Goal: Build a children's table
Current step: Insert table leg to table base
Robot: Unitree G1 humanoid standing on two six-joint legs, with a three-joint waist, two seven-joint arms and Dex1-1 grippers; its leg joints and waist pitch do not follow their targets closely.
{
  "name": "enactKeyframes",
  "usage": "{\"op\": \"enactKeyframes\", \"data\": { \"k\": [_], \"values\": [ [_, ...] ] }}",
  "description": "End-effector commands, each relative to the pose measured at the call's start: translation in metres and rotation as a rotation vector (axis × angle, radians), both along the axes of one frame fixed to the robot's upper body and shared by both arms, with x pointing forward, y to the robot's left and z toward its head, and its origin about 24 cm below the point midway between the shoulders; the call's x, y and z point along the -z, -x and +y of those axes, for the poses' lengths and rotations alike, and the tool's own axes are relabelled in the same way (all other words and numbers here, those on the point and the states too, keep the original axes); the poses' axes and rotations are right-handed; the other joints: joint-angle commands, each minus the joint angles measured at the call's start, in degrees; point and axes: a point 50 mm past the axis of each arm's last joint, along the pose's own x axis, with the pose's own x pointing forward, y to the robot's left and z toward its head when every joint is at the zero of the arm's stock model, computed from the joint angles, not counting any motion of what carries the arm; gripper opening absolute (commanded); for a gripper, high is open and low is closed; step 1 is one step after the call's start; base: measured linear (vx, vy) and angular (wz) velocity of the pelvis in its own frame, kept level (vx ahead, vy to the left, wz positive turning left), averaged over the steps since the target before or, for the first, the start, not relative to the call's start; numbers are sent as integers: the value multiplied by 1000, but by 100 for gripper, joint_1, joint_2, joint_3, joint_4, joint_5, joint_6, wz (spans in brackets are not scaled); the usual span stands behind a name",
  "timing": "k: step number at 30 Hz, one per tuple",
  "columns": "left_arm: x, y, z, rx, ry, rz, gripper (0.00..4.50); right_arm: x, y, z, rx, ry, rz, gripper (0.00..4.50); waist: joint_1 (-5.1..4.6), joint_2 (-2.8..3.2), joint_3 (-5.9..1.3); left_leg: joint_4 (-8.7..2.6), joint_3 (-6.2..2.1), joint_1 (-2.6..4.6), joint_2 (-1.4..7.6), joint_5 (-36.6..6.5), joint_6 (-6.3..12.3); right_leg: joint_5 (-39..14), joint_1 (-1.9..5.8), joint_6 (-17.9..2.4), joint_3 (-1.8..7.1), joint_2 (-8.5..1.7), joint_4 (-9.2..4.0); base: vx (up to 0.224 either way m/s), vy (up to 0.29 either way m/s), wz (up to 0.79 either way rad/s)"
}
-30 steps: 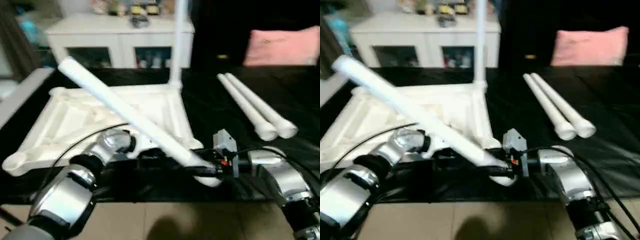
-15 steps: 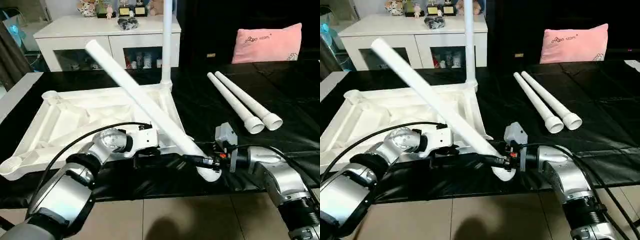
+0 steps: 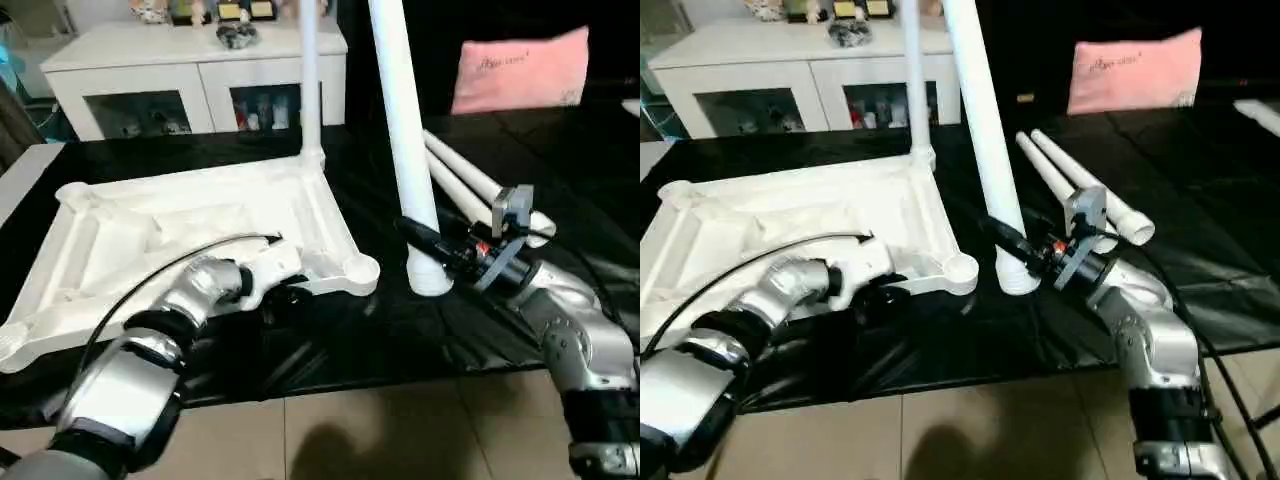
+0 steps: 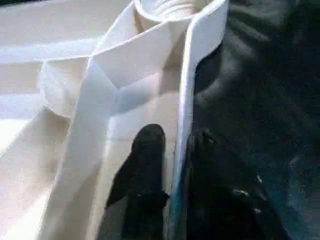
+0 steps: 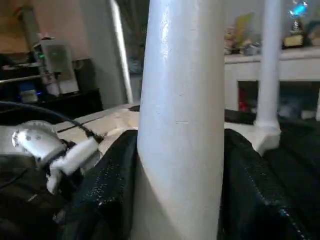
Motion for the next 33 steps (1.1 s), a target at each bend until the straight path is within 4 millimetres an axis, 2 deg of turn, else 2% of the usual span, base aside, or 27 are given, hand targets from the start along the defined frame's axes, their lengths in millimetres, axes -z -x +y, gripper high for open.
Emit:
{"op": "enactKeyframes", "data": {
  "k": [1,2,3,5,7,9,10,11,12,13,14,16,17,18,19,20,21,23,24,25,26,27,28,29,30,32,33],
  "values": [
    [-48,-1,-19,205,135,4,149,-4,0,-1,36,0,-6,189,103,-110,-319,-520,-204,57,584,-1099,160,-831,78,-1115,297,-509,-408,0,0,0],
    [-54,0,-21,221,139,-2,153,-4,0,-1,42,-5,-5,189,117,-65,-390,-483,-177,73,609,-816,213,-269,78,-1242,269,-483,-329,0,0,0],
    [-59,2,-23,238,144,-4,158,-5,0,-2,54,-12,-7,189,104,-43,-372,-469,-108,5,580,-807,367,226,17,-1421,216,-384,-304,0,0,0],
    [-60,3,-24,246,146,0,169,-5,0,-2,66,-19,-9,189,134,-92,-428,-306,-37,-26,496,-298,642,1302,17,-1590,190,-342,-199,39,-7,-1],
    [-63,6,-26,278,173,4,198,-8,1,-3,91,-39,-14,189,188,-107,-503,-136,-24,-138,422,800,1162,2769,53,-1551,157,-323,-24,81,-13,-2],
    [-67,13,-24,272,232,47,206,-10,4,-4,112,-59,-19,189,230,-70,-541,-60,-40,-145,449,1233,1381,3294,4,-1506,119,-310,45,32,-11,-1],
    [-67,13,-24,272,232,47,216,-10,4,-4,112,-59,-19,189,213,-77,-541,-34,-59,-203,461,1327,1408,3308,14,-1511,103,-314,95,0,0,0],
    [-70,16,-21,253,234,47,230,-10,6,-4,117,-61,-22,189,213,-69,-507,-8,-27,-197,463,1123,1399,2981,-55,-1528,98,-293,62,0,0,0],
    [-73,19,-18,230,247,48,241,-11,7,-5,128,-62,-26,189,213,-69,-507,-8,-27,-197,463,1123,1399,2981,-55,-1528,98,-293,62,0,0,0],
    [-75,20,-16,194,273,47,241,-12,8,-6,138,-65,-28,189,196,-61,-485,-38,-21,-211,487,684,1279,2313,-40,-1557,109,-336,27,0,0,0],
    [-75,20,-16,191,278,46,245,-12,8,-6,140,-65,-28,189,187,-62,-460,-47,-16,-215,478,548,1260,2054,-56,-1560,111,-326,-9,0,0,0],
    [-84,18,-13,91,365,18,261,-14,9,-6,180,-75,-32,189,179,-71,-388,-117,2,-183,518,-186,947,756,-75,-1549,137,-332,-117,0,0,0],
    [-84,18,-13,91,365,18,274,-14,9,-6,180,-75,-32,189,173,-59,-367,-141,9,-170,521,-386,869,434,-96,-1527,135,-320,-160,-61,-13,4],
    [-92,10,-8,-107,429,-56,289,-15,10,-4,246,-78,-25,189,155,-77,-318,-207,21,-131,544,-884,550,-305,-112,-1405,146,-289,-221,-71,-4,5],
    [-92,7,-5,-193,443,-71,294,-13,11,-3,271,-65,-20,189,138,-117,-279,-231,29,-122,537,-1089,478,-649,-124,-1331,153,-296,-287,-71,-4,5],
    [-92,7,-5,-193,443,-71,305,-13,11,-3,271,-65,-20,189,127,-95,-248,-265,25,-108,544,-1331,339,-1050,-124,-1261,150,-295,-300,-68,4,4],
    [-91,7,-5,-238,443,-84,319,-12,11,-2,287,-52,-15,189,100,-148,-218,-297,20,-67,519,-1697,123,-1822,-126,-1022,155,-316,-394,-59,14,1],
    [-87,9,-5,-304,450,-89,328,-9,11,0,311,-34,-15,189,64,-115,-195,-353,-10,-28,536,-1985,-137,-2302,-127,-755,177,-326,-425,-30,7,1],
    [-83,11,-5,-362,445,-85,340,-7,12,3,333,-29,-13,189,50,-129,-196,-382,-22,-9,526,-2031,-178,-2418,-121,-626,178,-333,-476,0,0,0],
    [-81,16,-4,-408,458,-97,350,-7,14,6,357,-27,-11,189,40,-78,-237,-402,-32,-39,540,-1827,-197,-2029,-88,-610,190,-331,-438,0,0,0],
    [-80,20,-3,-443,472,-99,363,-8,16,9,368,-29,-16,189,38,-46,-249,-415,-40,-62,541,-1732,-180,-1798,-76,-614,186,-320,-429,0,0,0],
    [-80,20,-3,-443,472,-99,372,-8,16,9,368,-29,-16,189,18,-103,-262,-413,-26,-99,526,-1568,-125,-1415,-67,-635,182,-287,-414,0,0,0],
    [-82,22,-2,-483,487,-120,377,-9,17,12,382,-33,-18,189,22,-69,-266,-407,-18,-88,513,-1586,-107,-1378,-85,-643,181,-275,-410,0,0,0],
    [-84,24,-1,-510,498,-136,381,-10,18,14,391,-35,-21,189,-1,-84,-284,-384,-5,-87,510,-1521,-65,-1105,-82,-745,191,-268,-395,0,0,0],
    [-87,24,0,-525,492,-144,401,-12,18,17,395,-38,-28,189,-10,-35,-278,-382,1,-80,506,-1559,-54,-1048,-98,-776,187,-256,-405,0,0,0],
    [-90,24,0,-529,488,-154,419,-14,18,20,400,-40,-33,189,-15,-66,-282,-368,5,-90,490,-1524,-19,-1003,-82,-789,188,-259,-396,0,0,0],
    [-94,23,0,-518,494,-175,426,-14,18,22,408,-40,-33,189,-1,-98,-280,-348,24,-71,482,-1456,34,-1046,-112,-785,197,-256,-410,0,0,0]
  ]
}}
